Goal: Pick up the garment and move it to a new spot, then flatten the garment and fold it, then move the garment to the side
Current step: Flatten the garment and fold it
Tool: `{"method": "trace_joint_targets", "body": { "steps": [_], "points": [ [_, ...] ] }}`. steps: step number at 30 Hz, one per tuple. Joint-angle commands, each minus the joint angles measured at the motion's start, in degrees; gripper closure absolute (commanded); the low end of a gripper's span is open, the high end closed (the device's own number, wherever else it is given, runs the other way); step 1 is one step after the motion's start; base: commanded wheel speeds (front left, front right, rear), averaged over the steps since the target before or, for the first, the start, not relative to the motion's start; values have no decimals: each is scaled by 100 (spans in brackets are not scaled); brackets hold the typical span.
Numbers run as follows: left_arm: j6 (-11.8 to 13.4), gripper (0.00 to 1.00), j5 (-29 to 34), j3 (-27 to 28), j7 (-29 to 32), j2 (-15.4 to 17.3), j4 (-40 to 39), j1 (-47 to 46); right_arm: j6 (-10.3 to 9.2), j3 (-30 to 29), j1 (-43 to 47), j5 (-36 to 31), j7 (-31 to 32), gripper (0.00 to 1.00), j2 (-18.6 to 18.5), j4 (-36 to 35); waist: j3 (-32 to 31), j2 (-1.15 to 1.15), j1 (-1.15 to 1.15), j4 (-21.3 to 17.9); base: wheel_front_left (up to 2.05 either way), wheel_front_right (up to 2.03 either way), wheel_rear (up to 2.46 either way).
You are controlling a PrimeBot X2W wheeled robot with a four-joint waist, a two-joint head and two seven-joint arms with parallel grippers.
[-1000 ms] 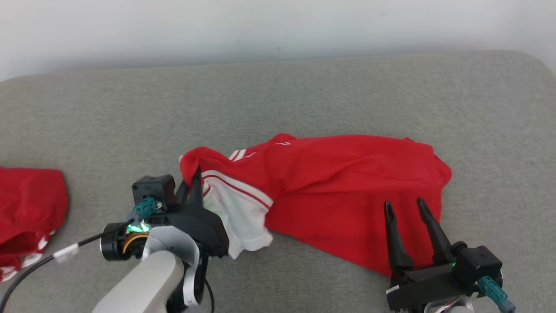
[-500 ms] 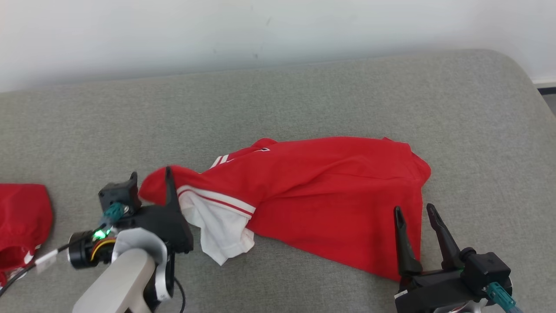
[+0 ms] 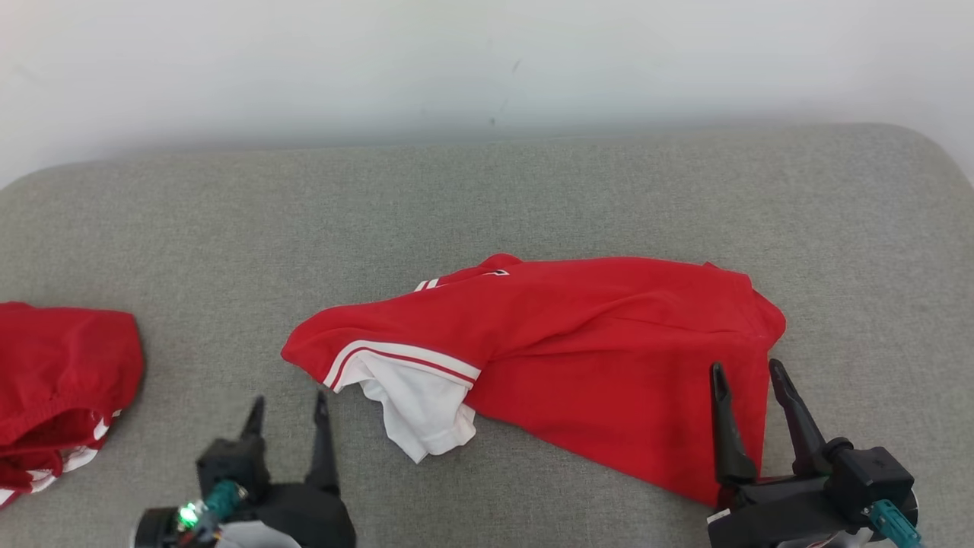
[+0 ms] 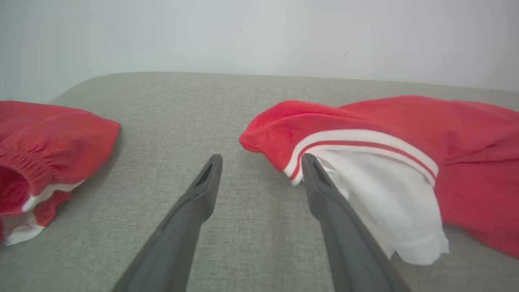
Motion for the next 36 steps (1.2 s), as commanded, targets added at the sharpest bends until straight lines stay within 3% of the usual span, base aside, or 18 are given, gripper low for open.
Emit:
{"method": "trace_joint_targets", "body": {
  "steps": [1,9,21,29,36],
  "points": [
    [37,0,45,-30,5,-1,-89,87,-13,-15,31,-35,-5,0,10,-17,15,0,1,16,0,0,0],
    [165,0,15,-339,69,-301,-373,499,-13,-78,9,-41,-5,0,12,-22,-6,0,1,-64,0,0,0],
    [-244,0,-117,-715,529,-729,602,88,-13,2,-53,46,-5,0,8,11,-32,0,1,-313,0,0,0],
    [-104,0,-64,-670,562,-786,1163,-123,-13,41,-76,96,-5,0,10,-5,44,0,1,-534,0,0,0],
    [-185,0,-121,-696,577,-851,1388,-185,-13,37,-68,110,-5,0,10,-24,90,0,1,-614,0,0,0]
  ]
}}
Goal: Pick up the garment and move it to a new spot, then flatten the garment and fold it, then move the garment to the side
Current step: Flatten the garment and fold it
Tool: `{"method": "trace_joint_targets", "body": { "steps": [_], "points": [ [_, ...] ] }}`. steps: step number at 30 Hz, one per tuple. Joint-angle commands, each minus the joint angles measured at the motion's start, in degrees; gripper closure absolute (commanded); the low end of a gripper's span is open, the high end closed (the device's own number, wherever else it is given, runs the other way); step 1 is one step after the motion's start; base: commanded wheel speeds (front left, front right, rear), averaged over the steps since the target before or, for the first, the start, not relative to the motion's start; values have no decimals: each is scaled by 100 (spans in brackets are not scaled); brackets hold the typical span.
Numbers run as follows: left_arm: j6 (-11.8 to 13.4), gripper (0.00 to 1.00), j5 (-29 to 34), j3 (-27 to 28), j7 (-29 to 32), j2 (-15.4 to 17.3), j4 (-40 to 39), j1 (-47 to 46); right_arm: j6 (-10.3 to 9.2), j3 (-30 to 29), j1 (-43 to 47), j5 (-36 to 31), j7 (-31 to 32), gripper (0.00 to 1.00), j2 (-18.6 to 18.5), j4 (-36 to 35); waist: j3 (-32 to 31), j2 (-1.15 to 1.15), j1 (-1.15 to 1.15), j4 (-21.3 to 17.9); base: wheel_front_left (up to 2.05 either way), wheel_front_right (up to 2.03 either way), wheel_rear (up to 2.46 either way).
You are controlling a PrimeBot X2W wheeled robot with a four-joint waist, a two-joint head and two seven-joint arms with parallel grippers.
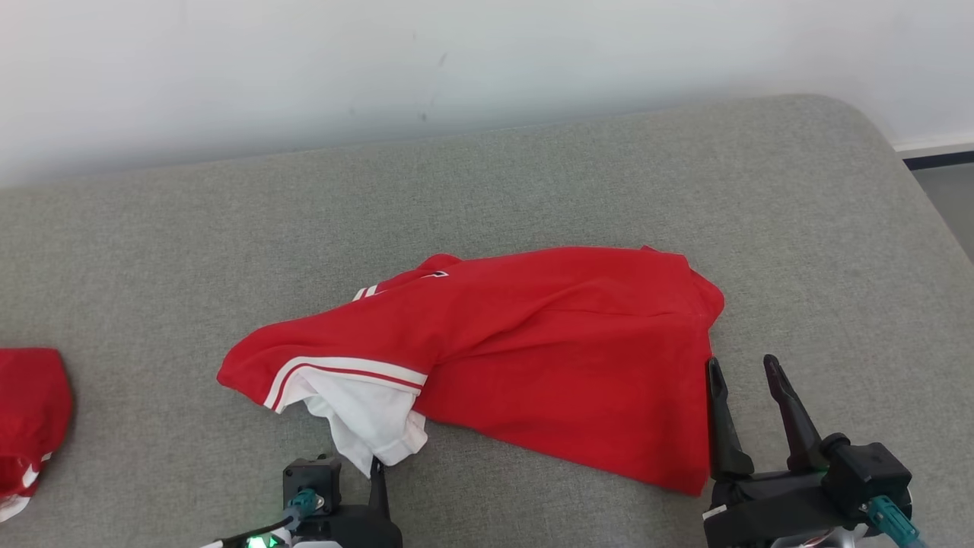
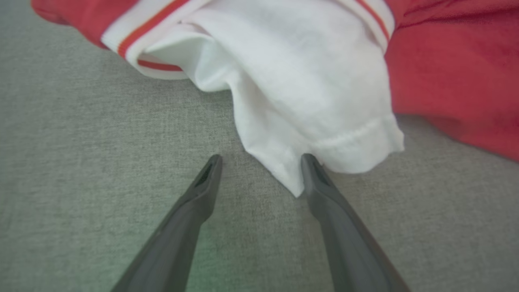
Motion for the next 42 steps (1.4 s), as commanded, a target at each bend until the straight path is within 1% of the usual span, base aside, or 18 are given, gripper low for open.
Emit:
{"method": "trace_joint_targets", "body": {
  "steps": [1,8,12,13,14,16,17,19,22,25,29,31,32,34,37,38,40,42],
  "points": [
    [-37,0,-44,-17,-14,-36,50,-40,-13,-2,-19,23,-5,0,10,-12,4,0,0,-10,0,0,0],
    [-63,0,-119,13,-60,-79,175,-31,-13,-19,13,14,-5,0,10,-9,-26,0,0,17,0,0,0],
    [-20,0,-166,207,-338,-6,38,152,-13,-41,80,-14,-5,0,11,13,-103,0,0,82,0,0,0],
    [-46,0,-182,279,-443,28,-48,207,-13,-57,93,-20,-5,0,11,15,-126,0,0,106,0,0,0],
    [-131,0,-207,483,-625,94,-277,347,-13,-72,130,-38,-5,0,10,18,-170,0,0,163,0,0,0],
    [-229,0,-132,746,-729,170,-570,515,-13,-94,169,-52,-5,0,11,27,-216,0,0,235,0,0,0],
    [-284,0,-13,897,-750,209,-758,611,-13,-110,190,-63,-5,0,13,30,-244,0,0,279,0,0,0],
    [-382,0,453,1433,-757,210,-1394,764,-13,-120,213,-67,-5,0,12,25,-264,0,0,360,0,0,0],
    [-726,0,1275,2200,-754,-8,-2240,1274,-13,-136,239,-87,-5,0,12,35,-296,0,0,483,0,0,0],
    [-1258,0,1925,2853,-756,-368,-2806,1659,-13,-99,246,-102,-5,0,11,66,-327,0,0,575,0,0,0],
    [-2049,0,2600,3568,-757,-938,-3201,2116,-13,-83,237,-104,-5,0,10,117,-385,0,0,658,0,0,0],
    [-2438,0,3049,3824,-757,-1060,-3290,2284,-13,-67,231,-105,-5,0,11,141,-405,0,0,673,0,0,0],
    [-2550,0,3191,3938,-757,-1147,-3281,2391,-13,-63,237,-104,-5,0,10,152,-419,0,0,677,0,0,0],
    [-2731,0,3481,4136,-757,-1249,-3237,2519,-13,-51,257,-98,-4,0,10,168,-437,0,0,679,0,0,0],
    [-2897,0,3771,4287,-757,-1341,-3102,2675,-13,-81,276,-107,-4,0,9,187,-443,0,0,677,0,0,0],
    [-2914,0,3907,4308,-757,-1355,-3035,2722,-13,-95,285,-130,-4,0,11,193,-443,0,0,673,0,0,0],
    [-2960,0,3985,4375,-757,-1383,-2950,2756,-13,-140,295,-180,-4,0,11,212,-445,0,0,664,0,0,0],
    [-2955,0,4052,4426,-757,-1404,-2878,2801,-13,-192,325,-226,-4,0,9,219,-449,0,0,652,0,0,0]
  ]
}}
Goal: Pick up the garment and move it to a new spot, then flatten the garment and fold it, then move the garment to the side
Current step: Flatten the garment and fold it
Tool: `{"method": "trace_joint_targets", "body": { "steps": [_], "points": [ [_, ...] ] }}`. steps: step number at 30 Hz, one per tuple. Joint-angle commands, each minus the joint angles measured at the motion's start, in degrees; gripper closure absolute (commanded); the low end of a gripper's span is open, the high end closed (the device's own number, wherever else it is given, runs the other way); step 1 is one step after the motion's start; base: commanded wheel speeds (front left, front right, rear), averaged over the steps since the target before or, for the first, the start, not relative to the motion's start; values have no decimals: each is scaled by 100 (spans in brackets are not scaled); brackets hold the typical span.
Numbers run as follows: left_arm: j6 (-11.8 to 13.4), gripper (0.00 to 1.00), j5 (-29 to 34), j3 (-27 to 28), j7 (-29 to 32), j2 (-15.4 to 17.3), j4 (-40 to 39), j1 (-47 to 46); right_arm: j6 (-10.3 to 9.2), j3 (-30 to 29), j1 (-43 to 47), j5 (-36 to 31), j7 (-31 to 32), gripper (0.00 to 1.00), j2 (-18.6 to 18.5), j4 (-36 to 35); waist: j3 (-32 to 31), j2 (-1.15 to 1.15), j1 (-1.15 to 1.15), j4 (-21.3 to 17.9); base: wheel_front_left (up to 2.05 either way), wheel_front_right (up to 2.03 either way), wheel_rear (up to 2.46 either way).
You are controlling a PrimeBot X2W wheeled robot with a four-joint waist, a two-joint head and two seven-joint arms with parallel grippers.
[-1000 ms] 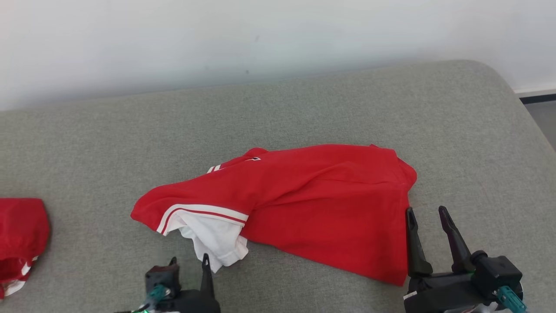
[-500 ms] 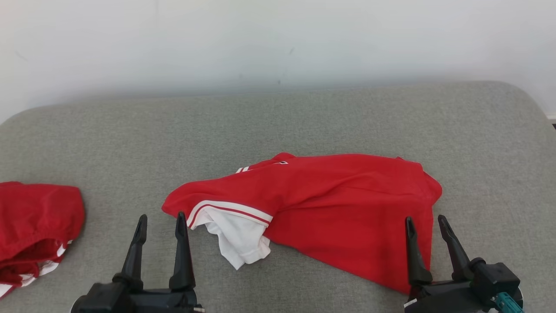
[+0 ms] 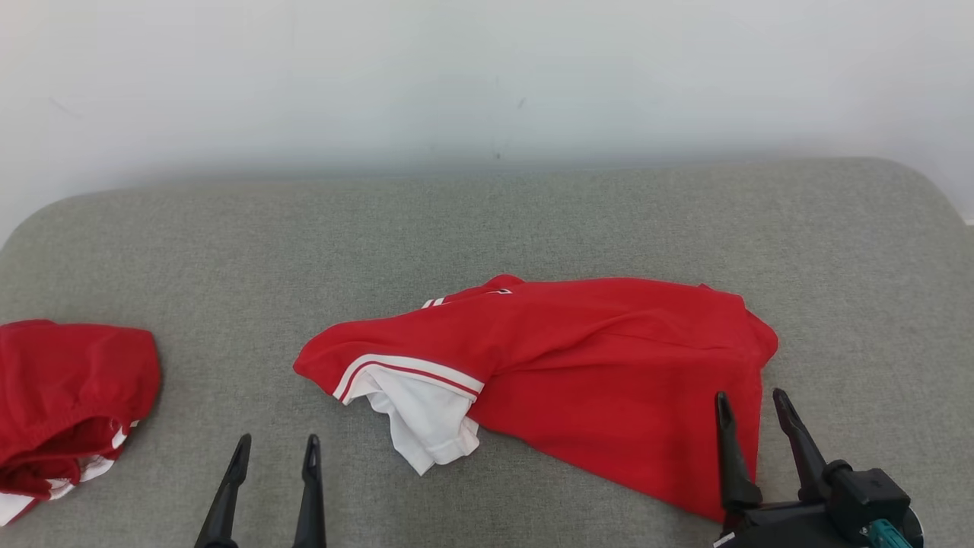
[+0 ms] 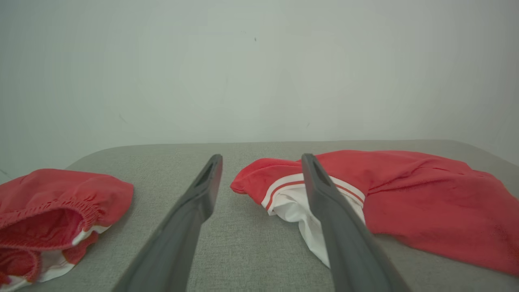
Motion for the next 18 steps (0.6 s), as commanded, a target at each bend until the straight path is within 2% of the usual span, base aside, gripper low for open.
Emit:
{"method": "trace_joint_targets", "body": {
  "steps": [1,11,18],
  "points": [
    [7,0,39,68,-16,-26,58,100,-13,-50,87,-48,-4,0,9,14,-6,0,0,-15,0,0,0],
    [-107,0,63,142,-16,-54,205,112,-13,-108,135,-26,-4,0,9,29,-39,0,0,-82,0,0,0],
    [-149,0,-275,65,-15,-56,692,130,-13,-58,97,37,-4,0,9,26,-57,0,0,-114,0,0,0]
  ]
}}
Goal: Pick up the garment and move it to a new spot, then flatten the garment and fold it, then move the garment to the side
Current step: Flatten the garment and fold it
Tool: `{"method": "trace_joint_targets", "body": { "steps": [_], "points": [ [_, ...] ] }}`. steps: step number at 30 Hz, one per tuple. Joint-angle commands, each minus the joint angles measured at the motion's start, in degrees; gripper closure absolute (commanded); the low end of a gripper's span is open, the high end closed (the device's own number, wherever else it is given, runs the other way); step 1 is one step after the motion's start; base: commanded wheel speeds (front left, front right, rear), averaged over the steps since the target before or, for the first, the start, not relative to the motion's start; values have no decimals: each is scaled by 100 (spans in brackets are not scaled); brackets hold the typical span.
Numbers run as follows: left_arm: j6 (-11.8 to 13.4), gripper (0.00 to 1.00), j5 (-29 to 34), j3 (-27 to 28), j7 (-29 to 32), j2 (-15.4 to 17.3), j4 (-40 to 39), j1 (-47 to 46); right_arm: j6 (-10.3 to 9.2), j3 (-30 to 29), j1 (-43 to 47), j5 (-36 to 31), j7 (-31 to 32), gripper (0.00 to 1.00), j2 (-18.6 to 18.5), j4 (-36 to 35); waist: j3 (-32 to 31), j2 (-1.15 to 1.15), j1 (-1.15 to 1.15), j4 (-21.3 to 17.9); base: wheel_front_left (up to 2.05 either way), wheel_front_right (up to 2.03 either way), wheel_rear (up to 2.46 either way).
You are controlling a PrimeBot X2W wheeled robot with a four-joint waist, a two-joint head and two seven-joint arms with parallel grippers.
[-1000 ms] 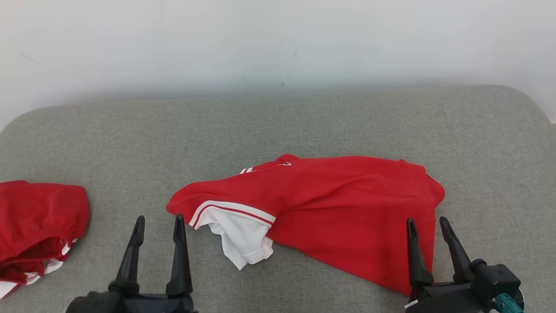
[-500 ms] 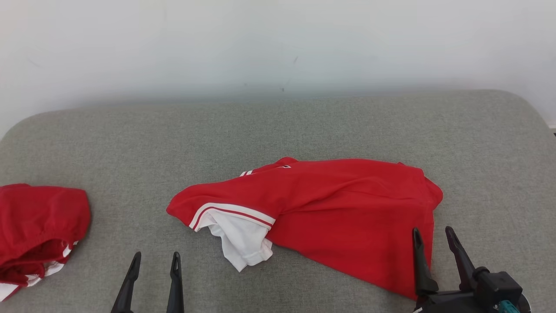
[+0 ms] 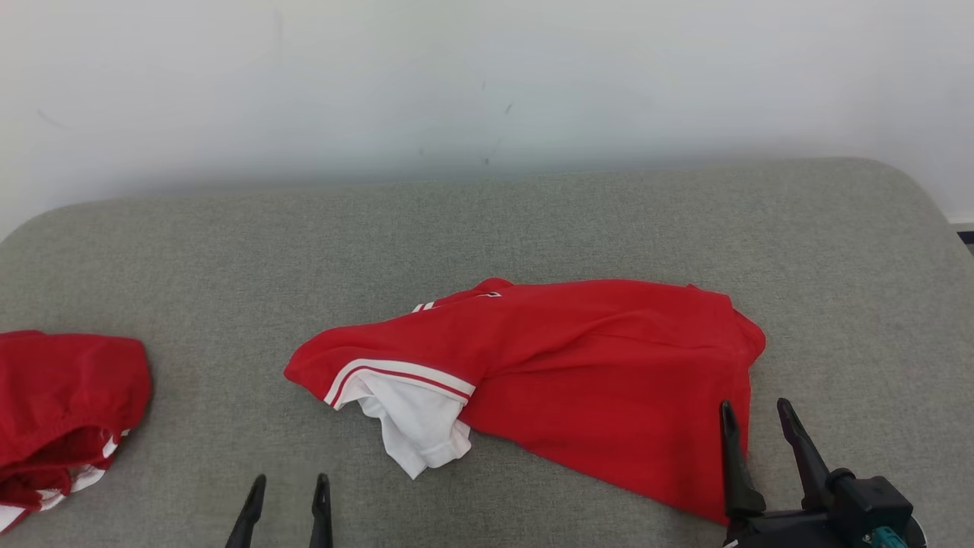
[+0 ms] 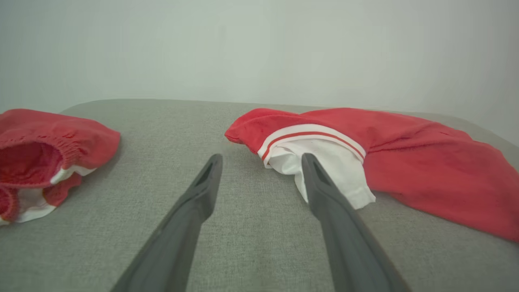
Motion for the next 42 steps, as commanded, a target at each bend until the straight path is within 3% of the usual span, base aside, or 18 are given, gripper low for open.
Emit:
{"method": "trace_joint_targets", "body": {
  "steps": [1,10,26,30,31,32,33,34,42],
  "points": [
    [-8,0,92,-35,-17,-11,25,-11,-13,16,-3,46,-4,0,10,-1,-7,0,0,-10,0,0,0],
    [-50,0,-358,-670,167,-8,1536,-726,-13,91,-27,101,-4,0,11,15,-13,0,0,-114,0,0,0],
    [782,0,-743,-1332,767,-6,3344,-2173,-13,172,-169,131,-4,0,11,-51,240,0,0,-472,0,0,0],
    [868,0,-817,-1411,848,-6,3637,-2345,-13,158,-185,104,-4,0,10,-65,284,0,0,-485,0,0,0],
    [854,55,-843,-1440,834,-7,3690,-2369,-13,158,-190,96,-4,0,10,-66,287,0,0,-483,0,0,0],
    [826,85,-860,-1482,838,-7,3740,-2389,-13,159,-196,90,-4,0,11,-64,287,0,0,-478,0,0,0],
    [785,95,-897,-1520,827,-8,3786,-2401,-13,157,-200,84,-4,0,11,-61,286,0,0,-471,0,0,0],
    [765,100,-929,-1562,820,-9,3812,-2400,-13,158,-201,78,-4,0,11,-60,281,0,0,-462,0,0,0],
    [691,100,-1110,-1885,682,-8,3871,-2461,-13,230,-268,-40,-4,0,11,-18,244,0,0,-355,0,0,0]
  ]
}}
